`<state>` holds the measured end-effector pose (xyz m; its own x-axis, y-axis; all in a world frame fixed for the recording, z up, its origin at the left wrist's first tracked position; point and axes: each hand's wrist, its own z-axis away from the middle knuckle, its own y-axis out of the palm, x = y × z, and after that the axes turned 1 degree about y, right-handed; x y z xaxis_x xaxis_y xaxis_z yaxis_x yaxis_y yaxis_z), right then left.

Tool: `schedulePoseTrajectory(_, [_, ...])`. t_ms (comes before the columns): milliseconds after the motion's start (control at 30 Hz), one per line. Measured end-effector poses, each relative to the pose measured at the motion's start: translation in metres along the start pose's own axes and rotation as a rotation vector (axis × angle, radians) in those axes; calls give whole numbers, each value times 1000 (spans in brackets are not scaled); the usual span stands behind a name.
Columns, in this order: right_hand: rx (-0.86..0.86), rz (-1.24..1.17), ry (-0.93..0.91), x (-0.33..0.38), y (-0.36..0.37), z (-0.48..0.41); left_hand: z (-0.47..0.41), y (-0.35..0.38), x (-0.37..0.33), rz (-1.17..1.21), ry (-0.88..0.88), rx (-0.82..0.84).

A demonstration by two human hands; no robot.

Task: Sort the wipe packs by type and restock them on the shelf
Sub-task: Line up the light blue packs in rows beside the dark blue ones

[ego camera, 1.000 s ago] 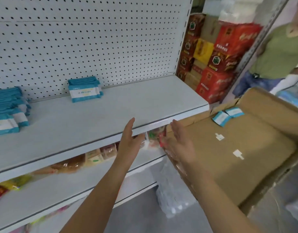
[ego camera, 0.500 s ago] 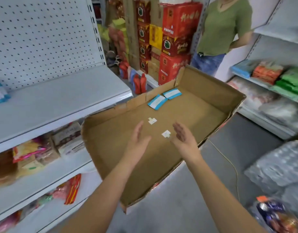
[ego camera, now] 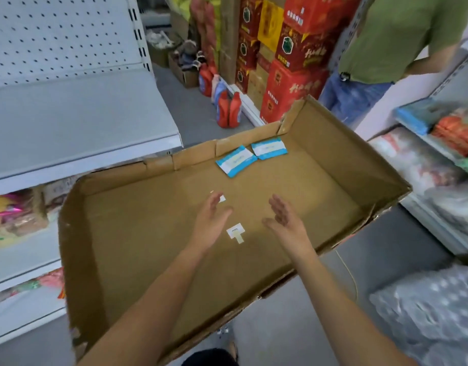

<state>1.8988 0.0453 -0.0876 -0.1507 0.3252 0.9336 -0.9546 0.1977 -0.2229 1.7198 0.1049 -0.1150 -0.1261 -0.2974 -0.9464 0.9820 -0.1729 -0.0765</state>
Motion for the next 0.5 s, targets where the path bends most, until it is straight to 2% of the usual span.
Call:
schedulePoseTrajectory(200, [20, 52, 38, 5, -24, -75, -48, 21, -7, -32, -55, -81])
schedulePoseTrajectory(500, [89, 93, 38, 12, -48, -198, -128, 38, -27, -195, -21, -226])
